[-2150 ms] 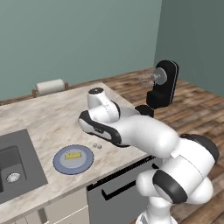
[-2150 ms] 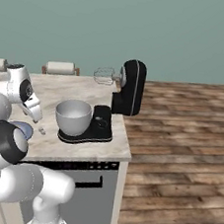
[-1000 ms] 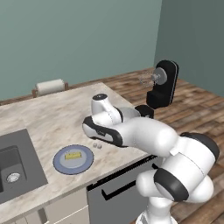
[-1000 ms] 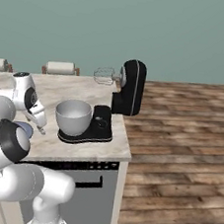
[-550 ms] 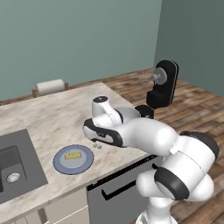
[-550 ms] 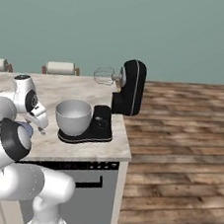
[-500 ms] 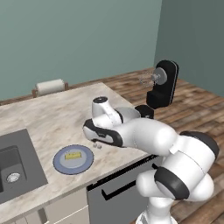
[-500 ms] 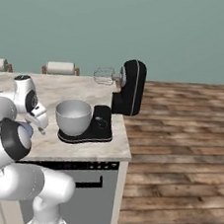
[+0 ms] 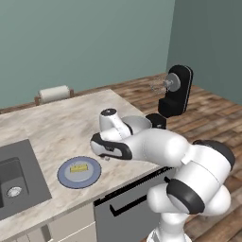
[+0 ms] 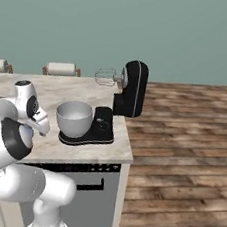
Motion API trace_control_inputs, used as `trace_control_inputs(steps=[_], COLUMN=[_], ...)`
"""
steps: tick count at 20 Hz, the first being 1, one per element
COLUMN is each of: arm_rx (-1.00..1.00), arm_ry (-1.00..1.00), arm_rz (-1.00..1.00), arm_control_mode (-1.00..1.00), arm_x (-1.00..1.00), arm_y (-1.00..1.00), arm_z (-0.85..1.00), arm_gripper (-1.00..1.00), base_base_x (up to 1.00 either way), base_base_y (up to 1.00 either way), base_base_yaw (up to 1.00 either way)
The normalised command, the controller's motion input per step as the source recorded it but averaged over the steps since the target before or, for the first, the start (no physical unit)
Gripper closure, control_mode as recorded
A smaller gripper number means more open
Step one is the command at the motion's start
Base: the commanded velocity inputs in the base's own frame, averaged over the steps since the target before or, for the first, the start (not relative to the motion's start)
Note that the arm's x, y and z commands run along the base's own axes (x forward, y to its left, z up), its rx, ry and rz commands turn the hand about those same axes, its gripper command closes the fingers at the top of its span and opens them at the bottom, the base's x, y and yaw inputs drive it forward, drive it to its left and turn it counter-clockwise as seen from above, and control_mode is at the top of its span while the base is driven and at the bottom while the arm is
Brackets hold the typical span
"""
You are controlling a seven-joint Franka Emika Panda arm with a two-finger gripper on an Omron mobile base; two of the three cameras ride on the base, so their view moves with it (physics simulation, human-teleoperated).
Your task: Add butter and sugar cubes to the stand mixer bowl and then turn on the stand mixer to begin making frosting.
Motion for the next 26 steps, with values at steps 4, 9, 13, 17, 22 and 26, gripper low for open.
trace_control_inputs(steps=[4,9,13,17,22,26], arm_rx=[0.00,0.00,0.00,0.00,0.00,0.00], arm_ry=[-0.02,-0.03,-0.06,-0.05,0.00,0.01], arm_rz=[0.00,0.00,0.00,-0.03,-0.01,-0.02], arm_control_mode=[-1.00,-1.00,-1.00,-1.00,-1.00,-1.00], arm_x=[0.03,0.09,0.16,0.16,0.10,0.03], arm_y=[0.00,0.05,0.17,0.22,0.02,-0.18], arm_z=[-0.11,-0.08,-0.04,0.00,-0.02,-0.04], arm_gripper=[-1.00,-1.00,-1.00,-1.00,-1.00,-1.00], base_base_x=[0.00,0.00,0.00,0.00,0.00,0.00], base_base_y=[0.00,0.00,0.00,0.00,0.00,0.00], base_base_yaw=[0.00,0.00,0.00,0.00,0.00,0.00])
